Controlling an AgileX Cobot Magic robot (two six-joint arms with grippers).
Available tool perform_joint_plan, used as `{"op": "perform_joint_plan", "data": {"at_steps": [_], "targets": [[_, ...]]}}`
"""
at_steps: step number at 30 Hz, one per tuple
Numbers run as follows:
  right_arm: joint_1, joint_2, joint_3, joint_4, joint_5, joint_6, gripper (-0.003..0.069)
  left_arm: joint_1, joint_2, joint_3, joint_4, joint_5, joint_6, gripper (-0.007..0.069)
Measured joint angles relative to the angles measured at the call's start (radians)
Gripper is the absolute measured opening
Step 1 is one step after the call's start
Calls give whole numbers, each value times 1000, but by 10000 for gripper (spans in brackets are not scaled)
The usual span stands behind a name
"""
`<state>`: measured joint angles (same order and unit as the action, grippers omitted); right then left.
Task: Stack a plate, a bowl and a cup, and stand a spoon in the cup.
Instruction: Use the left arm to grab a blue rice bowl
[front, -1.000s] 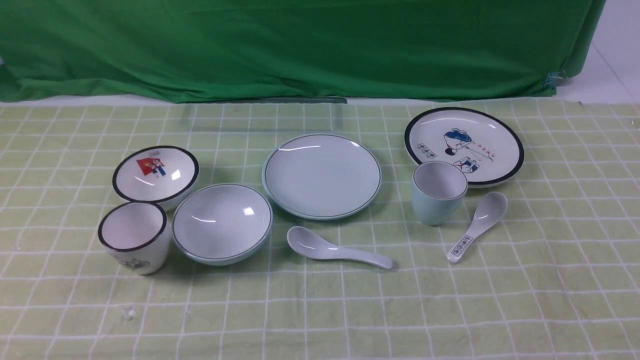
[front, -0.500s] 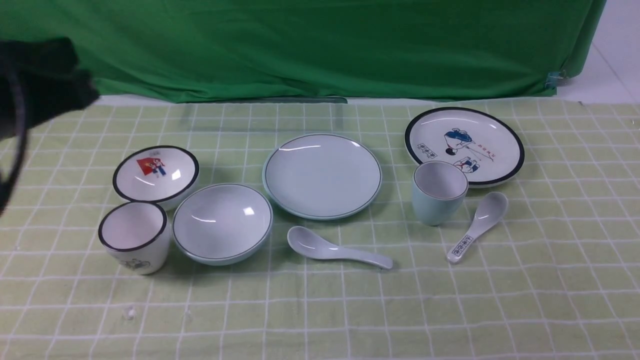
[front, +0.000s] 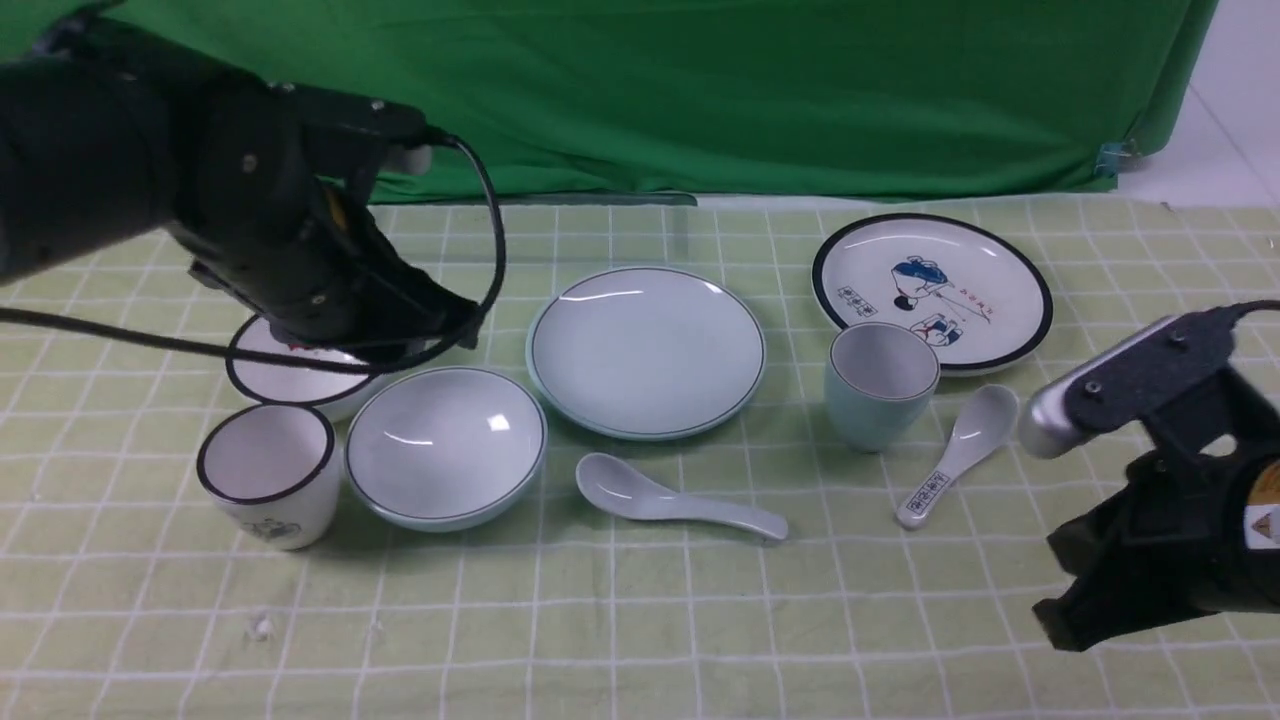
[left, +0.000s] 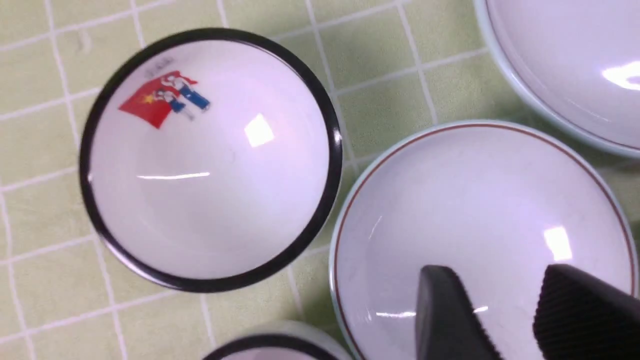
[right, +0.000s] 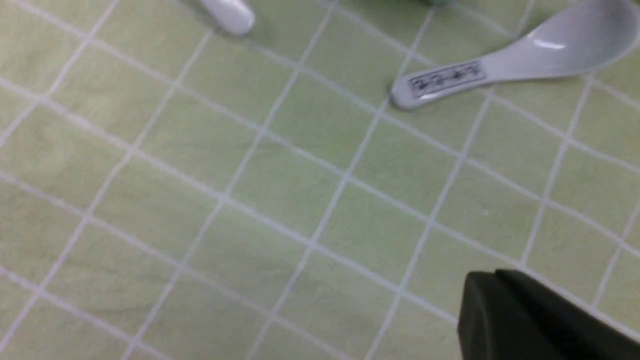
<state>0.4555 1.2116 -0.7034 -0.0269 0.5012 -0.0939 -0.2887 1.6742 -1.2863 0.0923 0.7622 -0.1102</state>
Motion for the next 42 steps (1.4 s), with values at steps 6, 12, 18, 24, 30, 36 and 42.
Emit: {"op": "perform_joint_plan", "data": {"at_steps": [6, 12, 18, 24, 30, 36, 42], "targets": [[37, 49, -5, 0, 17, -6, 17, 0, 114, -68, -33, 13, 80, 470], [40, 49, -6, 0, 7, -8, 19, 0, 212, -188, -53, 37, 248, 535], [40, 49, -6, 0, 6, -8, 22, 0, 338, -302, -44, 147, 426, 518], [40, 49, -6, 0, 5, -8, 33, 0, 387, -314, -35, 135, 535, 458], [40, 49, -6, 0, -3, -9, 41, 0, 412, -315, -12, 121, 558, 370], [40, 49, -6, 0, -13, -8, 50, 0, 418, -316, -7, 127, 586, 125], [40, 49, -6, 0, -26, -7, 52, 0, 377, -332, -46, 209, 699, 13]]}}
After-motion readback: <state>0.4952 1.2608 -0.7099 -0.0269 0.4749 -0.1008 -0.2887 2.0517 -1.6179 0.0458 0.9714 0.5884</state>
